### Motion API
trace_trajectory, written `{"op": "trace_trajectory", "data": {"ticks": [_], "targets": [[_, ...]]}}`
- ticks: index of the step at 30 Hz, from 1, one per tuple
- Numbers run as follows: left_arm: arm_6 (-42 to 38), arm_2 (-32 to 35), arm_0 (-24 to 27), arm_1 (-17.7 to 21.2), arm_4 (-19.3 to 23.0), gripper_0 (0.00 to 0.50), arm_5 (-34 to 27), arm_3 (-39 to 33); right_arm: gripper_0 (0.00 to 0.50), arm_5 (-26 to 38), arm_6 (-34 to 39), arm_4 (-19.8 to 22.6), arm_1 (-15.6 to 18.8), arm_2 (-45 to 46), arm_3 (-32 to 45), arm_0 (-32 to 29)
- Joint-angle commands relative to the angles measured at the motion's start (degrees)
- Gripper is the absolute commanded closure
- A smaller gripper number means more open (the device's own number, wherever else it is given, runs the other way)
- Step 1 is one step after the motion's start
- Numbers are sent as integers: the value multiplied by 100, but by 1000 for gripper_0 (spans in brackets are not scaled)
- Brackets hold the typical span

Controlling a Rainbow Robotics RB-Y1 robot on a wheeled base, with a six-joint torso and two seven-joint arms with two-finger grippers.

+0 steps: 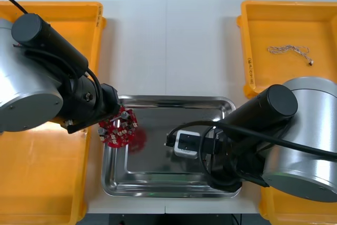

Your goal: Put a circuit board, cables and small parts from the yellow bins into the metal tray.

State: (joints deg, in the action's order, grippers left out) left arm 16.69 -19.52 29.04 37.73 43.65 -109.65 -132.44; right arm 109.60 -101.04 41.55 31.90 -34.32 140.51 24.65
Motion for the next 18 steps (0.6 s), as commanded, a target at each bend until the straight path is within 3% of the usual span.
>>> {"op": "trace_trajectory", "data": {"ticks": [1, 7, 18], "targets": [[-254, -61, -478, -161, -226, 500, -35, -414, 500, -220, -241, -86, 97, -137, 134, -233], [-210, -271, -979, -275, -674, 500, -35, -766, 500, -554, -302, -534, 79, -453, 134, -408], [-105, -1168, -1181, -504, -1676, 500, -35, -880, 500, -686, -372, -701, -184, -576, -120, -611]]}}
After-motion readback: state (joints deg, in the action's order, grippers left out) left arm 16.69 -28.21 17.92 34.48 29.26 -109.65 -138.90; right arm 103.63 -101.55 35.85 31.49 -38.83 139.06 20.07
